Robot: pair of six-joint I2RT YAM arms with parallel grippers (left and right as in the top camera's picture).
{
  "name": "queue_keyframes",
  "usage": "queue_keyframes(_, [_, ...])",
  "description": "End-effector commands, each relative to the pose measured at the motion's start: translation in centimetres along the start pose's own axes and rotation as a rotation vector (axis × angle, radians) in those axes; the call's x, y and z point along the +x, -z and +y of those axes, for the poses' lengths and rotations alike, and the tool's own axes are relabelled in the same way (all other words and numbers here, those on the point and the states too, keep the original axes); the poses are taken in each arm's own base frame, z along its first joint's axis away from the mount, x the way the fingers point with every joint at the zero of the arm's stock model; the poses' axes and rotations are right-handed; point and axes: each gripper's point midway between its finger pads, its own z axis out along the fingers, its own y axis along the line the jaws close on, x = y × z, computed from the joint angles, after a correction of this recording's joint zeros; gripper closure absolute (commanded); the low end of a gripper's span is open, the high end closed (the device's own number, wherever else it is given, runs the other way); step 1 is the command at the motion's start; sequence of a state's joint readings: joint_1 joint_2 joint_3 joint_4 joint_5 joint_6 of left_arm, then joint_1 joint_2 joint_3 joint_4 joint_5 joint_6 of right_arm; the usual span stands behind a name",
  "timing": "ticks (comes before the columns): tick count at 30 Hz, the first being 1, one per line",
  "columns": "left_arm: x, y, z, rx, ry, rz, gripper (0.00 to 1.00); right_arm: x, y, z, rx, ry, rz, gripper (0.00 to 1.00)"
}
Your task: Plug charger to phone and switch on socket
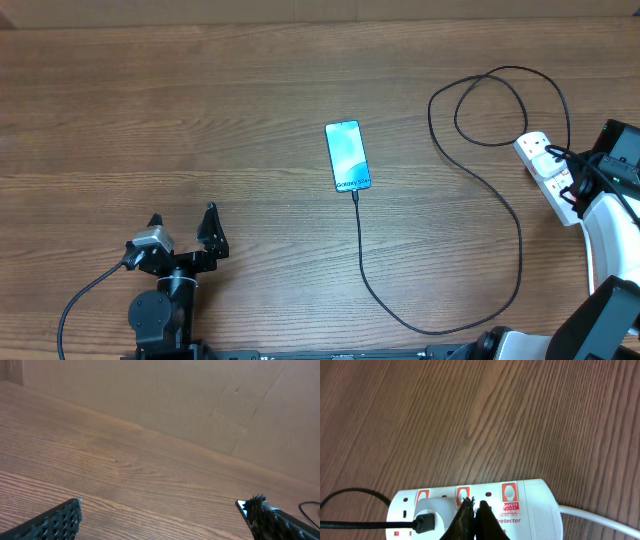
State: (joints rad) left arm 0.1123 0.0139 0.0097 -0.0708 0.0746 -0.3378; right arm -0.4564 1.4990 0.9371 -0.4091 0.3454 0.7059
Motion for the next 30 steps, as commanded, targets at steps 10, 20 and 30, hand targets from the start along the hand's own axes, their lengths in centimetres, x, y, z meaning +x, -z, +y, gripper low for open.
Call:
queue_keyframes(10, [0.0, 0.0, 0.3, -0.011, 0.01, -0.005, 0.0, 0.0, -1.3, 0.3, 0.017, 0.038, -0.005, 0.96])
queue_keyframes(20, [0.0, 0.0, 0.3, -0.011, 0.01, -0.005, 0.0, 1.1, -4.2, 2.4, -0.063, 0.206, 0.017, 0.96])
queue_keyframes(30, [0.0, 0.0, 0.3, -0.011, 0.01, -0.005, 0.0, 3.8, -6.1, 3.1, -0.117, 0.273, 0.106, 0.96])
